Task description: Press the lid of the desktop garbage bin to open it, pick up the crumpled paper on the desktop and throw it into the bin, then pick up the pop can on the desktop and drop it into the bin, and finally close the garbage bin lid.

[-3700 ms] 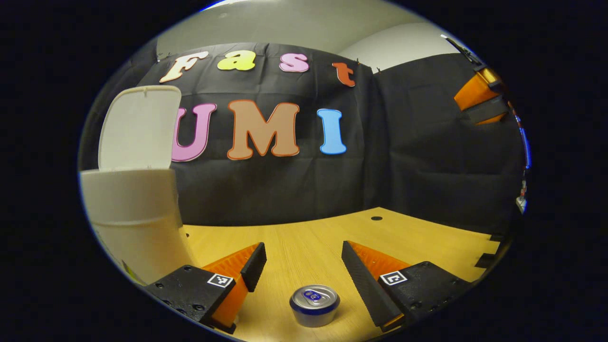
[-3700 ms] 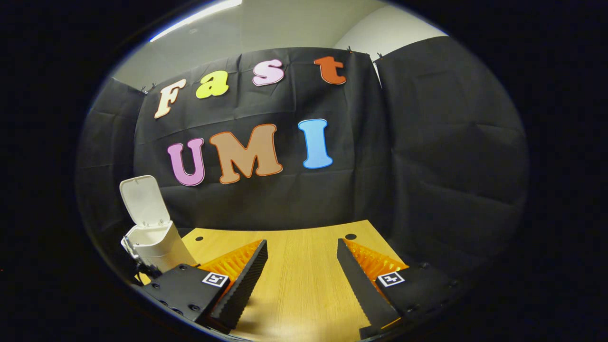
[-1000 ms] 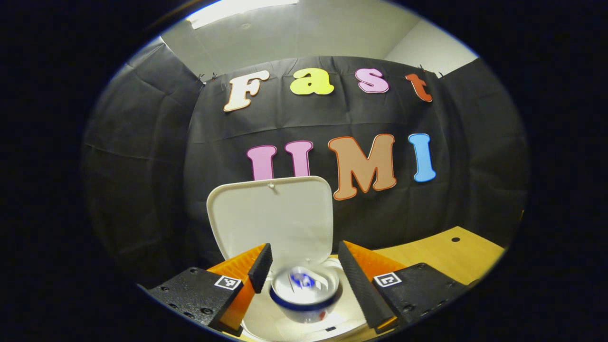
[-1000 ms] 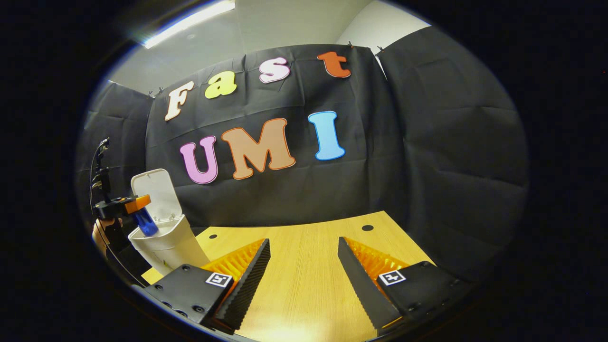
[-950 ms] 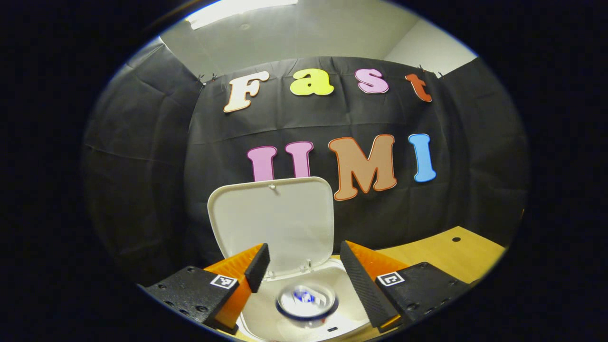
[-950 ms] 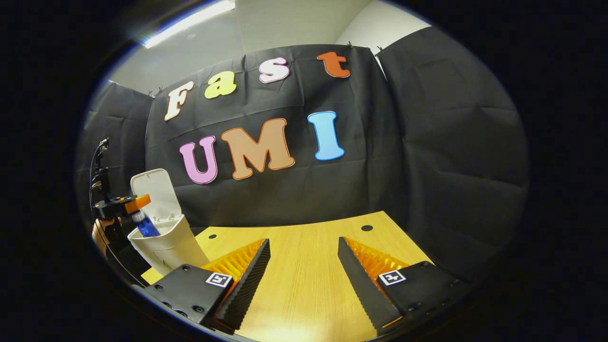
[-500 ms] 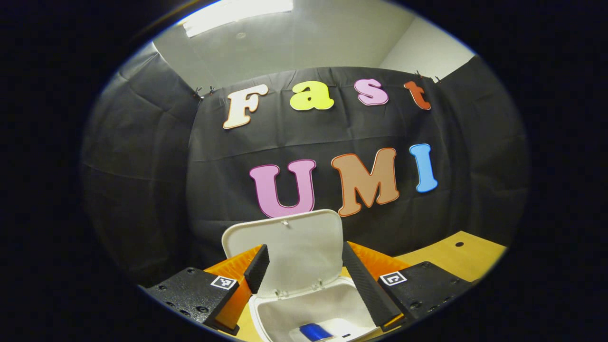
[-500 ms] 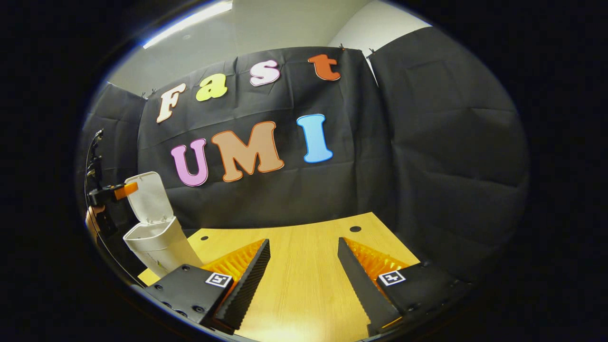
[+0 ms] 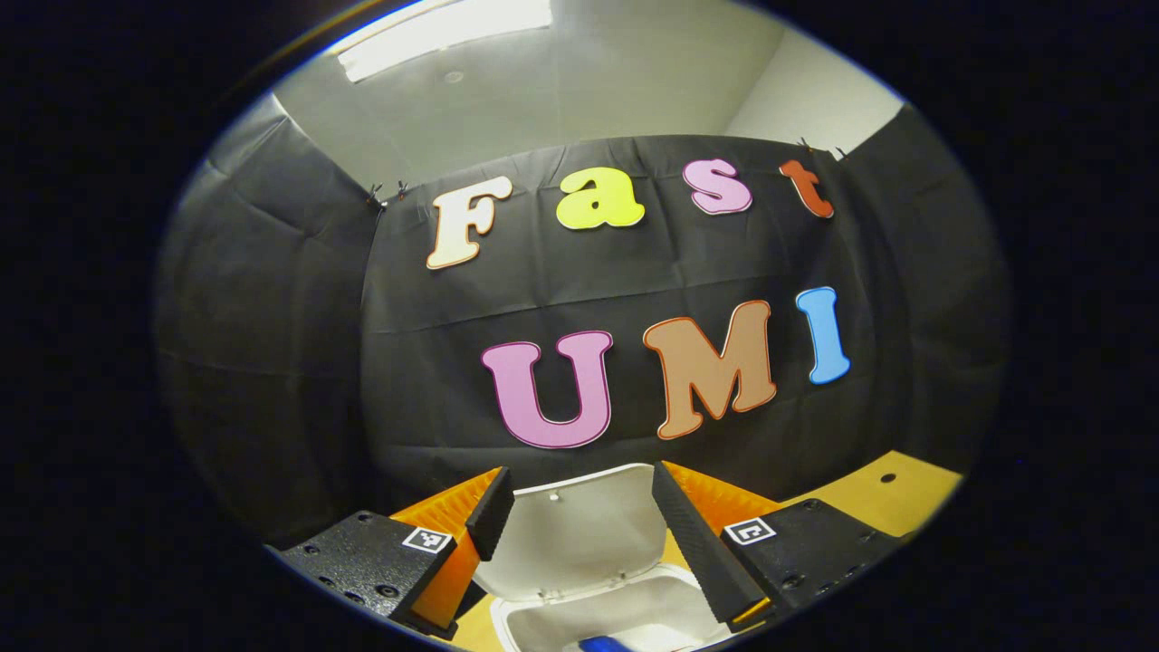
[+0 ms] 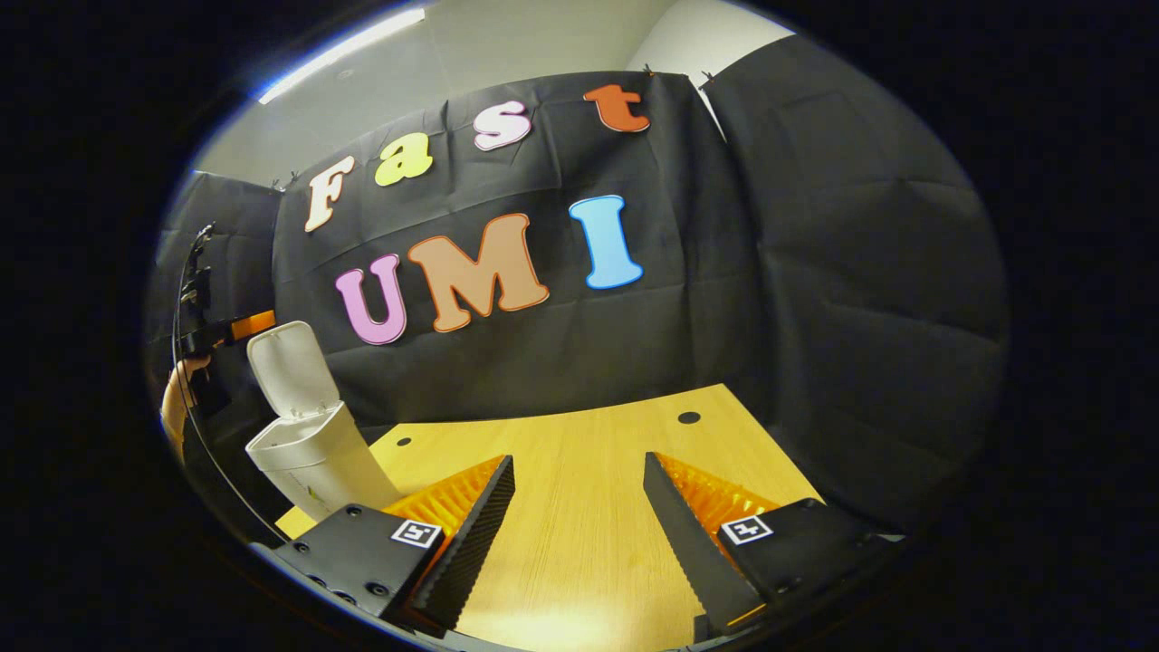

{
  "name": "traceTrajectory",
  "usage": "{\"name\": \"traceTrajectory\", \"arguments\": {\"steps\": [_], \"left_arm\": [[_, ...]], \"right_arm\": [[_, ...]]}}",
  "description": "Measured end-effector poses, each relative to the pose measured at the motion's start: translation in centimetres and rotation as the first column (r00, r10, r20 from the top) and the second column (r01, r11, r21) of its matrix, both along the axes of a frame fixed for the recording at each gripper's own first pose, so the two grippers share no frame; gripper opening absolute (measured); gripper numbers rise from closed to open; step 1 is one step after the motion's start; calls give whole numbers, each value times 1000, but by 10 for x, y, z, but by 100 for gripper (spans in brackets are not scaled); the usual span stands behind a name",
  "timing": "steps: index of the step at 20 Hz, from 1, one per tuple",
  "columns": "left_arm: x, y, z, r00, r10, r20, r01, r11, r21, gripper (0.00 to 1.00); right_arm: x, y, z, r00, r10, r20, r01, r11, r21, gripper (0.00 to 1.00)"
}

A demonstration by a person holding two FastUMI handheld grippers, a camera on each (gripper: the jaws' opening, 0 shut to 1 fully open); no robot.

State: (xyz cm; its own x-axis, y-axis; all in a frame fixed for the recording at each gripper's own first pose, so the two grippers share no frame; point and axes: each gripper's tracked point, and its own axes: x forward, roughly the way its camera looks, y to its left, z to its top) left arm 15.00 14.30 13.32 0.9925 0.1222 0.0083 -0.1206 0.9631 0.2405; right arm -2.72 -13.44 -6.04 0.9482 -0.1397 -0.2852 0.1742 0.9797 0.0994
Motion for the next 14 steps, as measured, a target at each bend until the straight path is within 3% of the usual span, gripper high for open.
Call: {"name": "traceTrajectory", "arguments": {"steps": [6, 9, 14], "left_arm": [[30, 30, 13, 991, 134, -24, -136, 987, -81, 93], [42, 59, 2, 975, 208, -80, -213, 976, -51, 93], [48, 70, -17, 975, 183, -126, -197, 975, -107, 94]], "right_arm": [[28, -48, 5, 998, 56, -31, -55, 998, 27, 96], [31, -54, -6, 998, 46, -33, -44, 998, 54, 96], [16, -58, -22, 999, -38, -39, 41, 997, 72, 96]]}}
